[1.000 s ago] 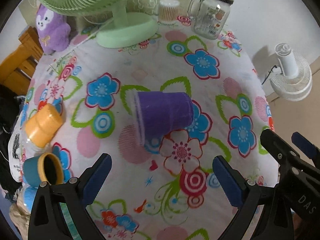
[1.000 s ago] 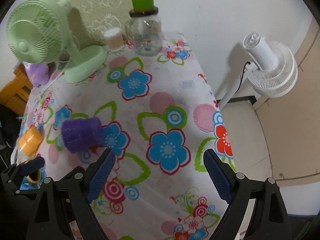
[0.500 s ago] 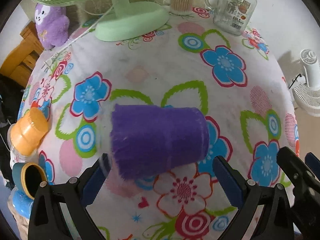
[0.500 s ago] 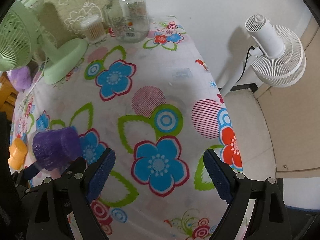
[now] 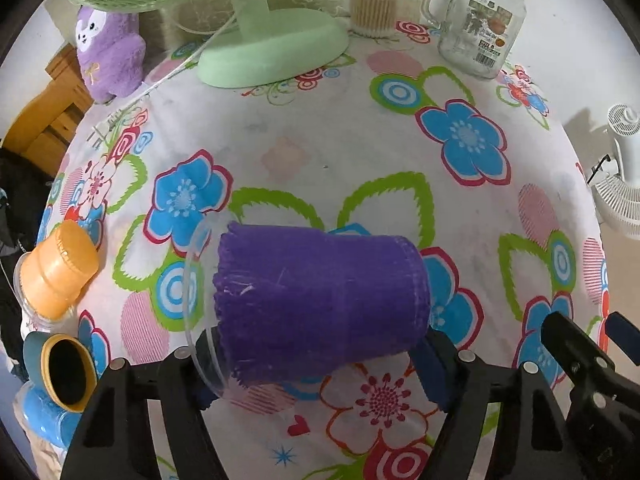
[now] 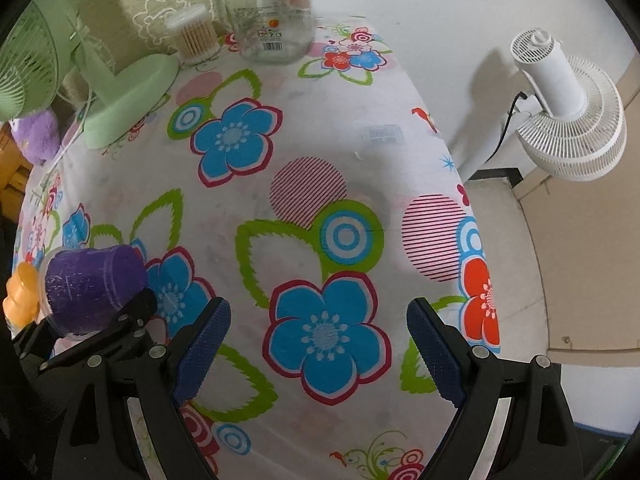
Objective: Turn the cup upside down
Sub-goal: 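Lower the right tool and close its fingers around the purple cup's rim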
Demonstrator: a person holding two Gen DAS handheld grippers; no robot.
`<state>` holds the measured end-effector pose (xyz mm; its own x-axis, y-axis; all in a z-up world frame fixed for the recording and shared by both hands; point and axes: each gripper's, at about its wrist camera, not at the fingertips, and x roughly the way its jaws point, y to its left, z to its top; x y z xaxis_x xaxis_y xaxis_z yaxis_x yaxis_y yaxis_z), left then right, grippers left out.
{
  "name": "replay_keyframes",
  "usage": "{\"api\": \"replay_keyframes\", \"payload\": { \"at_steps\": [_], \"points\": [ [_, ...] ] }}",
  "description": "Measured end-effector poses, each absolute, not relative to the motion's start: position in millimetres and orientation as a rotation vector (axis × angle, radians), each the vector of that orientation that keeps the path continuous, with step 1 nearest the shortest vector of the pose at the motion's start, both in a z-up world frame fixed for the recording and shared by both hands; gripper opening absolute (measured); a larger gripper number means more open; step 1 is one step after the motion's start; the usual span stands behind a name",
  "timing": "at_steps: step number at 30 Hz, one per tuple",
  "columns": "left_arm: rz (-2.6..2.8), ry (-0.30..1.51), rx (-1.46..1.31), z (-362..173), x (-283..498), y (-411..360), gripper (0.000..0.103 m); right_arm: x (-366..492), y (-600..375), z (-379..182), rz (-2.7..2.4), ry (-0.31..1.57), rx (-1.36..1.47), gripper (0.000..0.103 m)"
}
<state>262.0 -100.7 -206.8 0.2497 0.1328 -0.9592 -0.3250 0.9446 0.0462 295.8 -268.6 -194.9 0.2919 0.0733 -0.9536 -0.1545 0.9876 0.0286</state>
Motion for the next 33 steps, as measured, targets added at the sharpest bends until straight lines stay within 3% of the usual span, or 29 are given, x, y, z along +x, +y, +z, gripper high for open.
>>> {"api": "replay_keyframes", "payload": {
  "at_steps": [33],
  "points": [
    [0.368, 1.317, -0.282, -188, 118, -150, 0.081, 201, -301, -192, 0.202, 1.322, -0.105, 0.092]
  ]
}}
